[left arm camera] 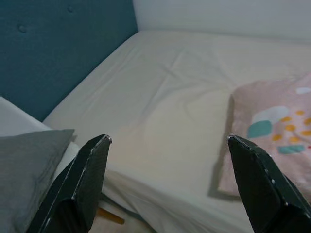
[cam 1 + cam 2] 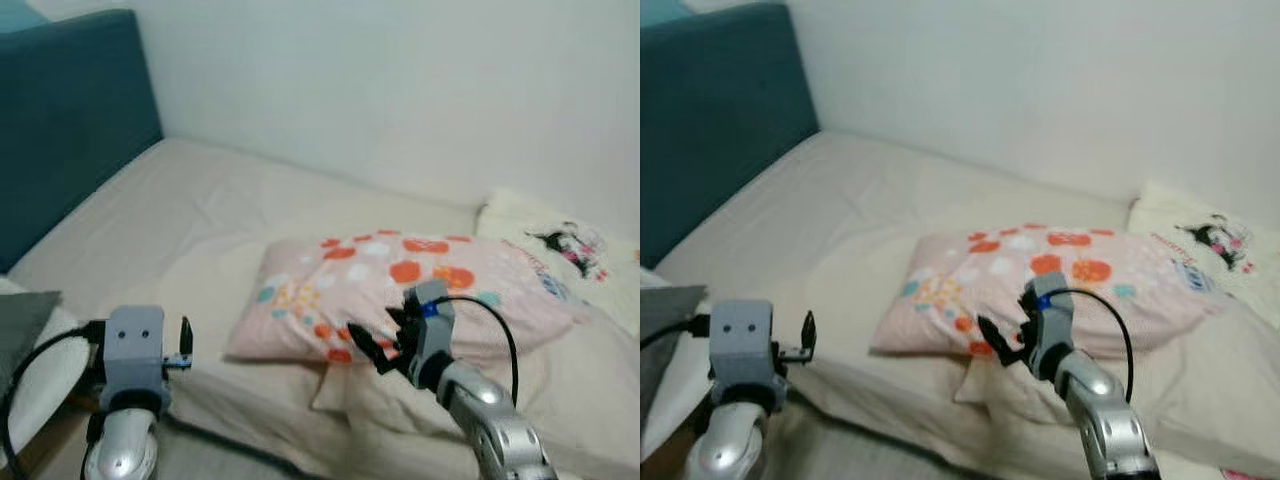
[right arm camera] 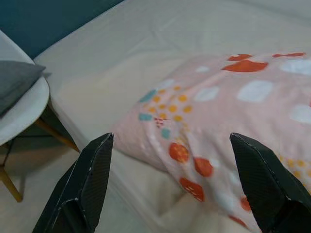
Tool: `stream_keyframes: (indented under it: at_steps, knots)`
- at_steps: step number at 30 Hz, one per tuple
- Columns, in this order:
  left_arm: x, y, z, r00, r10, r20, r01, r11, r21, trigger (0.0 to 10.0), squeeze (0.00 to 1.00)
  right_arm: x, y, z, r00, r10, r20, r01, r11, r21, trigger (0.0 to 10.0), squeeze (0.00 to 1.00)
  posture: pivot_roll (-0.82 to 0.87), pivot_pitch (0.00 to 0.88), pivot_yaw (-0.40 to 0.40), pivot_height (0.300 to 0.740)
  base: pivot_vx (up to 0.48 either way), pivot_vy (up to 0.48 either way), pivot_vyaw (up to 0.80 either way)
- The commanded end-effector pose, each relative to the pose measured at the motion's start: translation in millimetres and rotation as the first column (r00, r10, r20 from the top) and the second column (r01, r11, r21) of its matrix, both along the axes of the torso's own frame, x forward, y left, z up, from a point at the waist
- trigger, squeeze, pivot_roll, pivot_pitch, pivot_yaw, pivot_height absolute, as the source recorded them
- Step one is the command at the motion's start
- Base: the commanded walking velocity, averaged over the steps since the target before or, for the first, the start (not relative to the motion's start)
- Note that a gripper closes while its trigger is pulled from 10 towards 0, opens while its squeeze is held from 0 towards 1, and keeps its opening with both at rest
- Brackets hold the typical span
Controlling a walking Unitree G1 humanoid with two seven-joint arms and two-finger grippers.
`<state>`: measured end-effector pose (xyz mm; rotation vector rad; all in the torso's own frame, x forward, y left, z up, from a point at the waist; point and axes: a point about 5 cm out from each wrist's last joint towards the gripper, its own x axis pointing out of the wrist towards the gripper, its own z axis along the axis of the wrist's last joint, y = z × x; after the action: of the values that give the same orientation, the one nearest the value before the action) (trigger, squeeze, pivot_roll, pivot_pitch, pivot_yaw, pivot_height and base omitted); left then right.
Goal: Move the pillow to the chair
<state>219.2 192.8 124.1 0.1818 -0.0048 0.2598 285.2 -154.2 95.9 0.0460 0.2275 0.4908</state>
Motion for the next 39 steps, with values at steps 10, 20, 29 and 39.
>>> stream_keyframes:
  at_steps: [10,20,29,39]
  knots:
    - [0.2,-3.8,-0.4,0.999,-0.040,0.002,0.040,0.999,0.013,10.0,0.00,0.0,-8.5,-5.0,0.998,-0.057,-0.032,0.056,0.998,-0.008,10.0,0.00,0.06,0.000,-0.121,0.740,0.054,0.000,0.00]
    - [-0.2,-5.1,-0.5,0.999,-0.046,0.003,0.046,0.999,0.016,10.0,0.00,0.2,-8.2,-4.7,0.999,-0.048,-0.026,0.047,0.999,-0.022,10.0,0.00,0.07,0.000,-0.126,0.740,0.282,0.000,0.00]
    - [-1.0,-5.9,-1.4,0.999,-0.048,0.002,0.048,0.999,0.016,10.0,0.00,-0.6,-5.9,-3.2,1.000,-0.028,-0.010,0.028,0.999,-0.018,10.0,0.00,0.07,0.000,-0.127,0.740,0.280,0.000,0.46]
    - [-0.8,-6.0,-2.0,0.999,-0.050,0.007,0.050,0.999,-0.005,10.0,0.00,1.1,-11.8,-8.2,0.995,-0.089,-0.049,0.088,0.996,-0.017,10.0,0.00,0.07,0.000,-0.127,0.740,0.025,0.000,0.00]
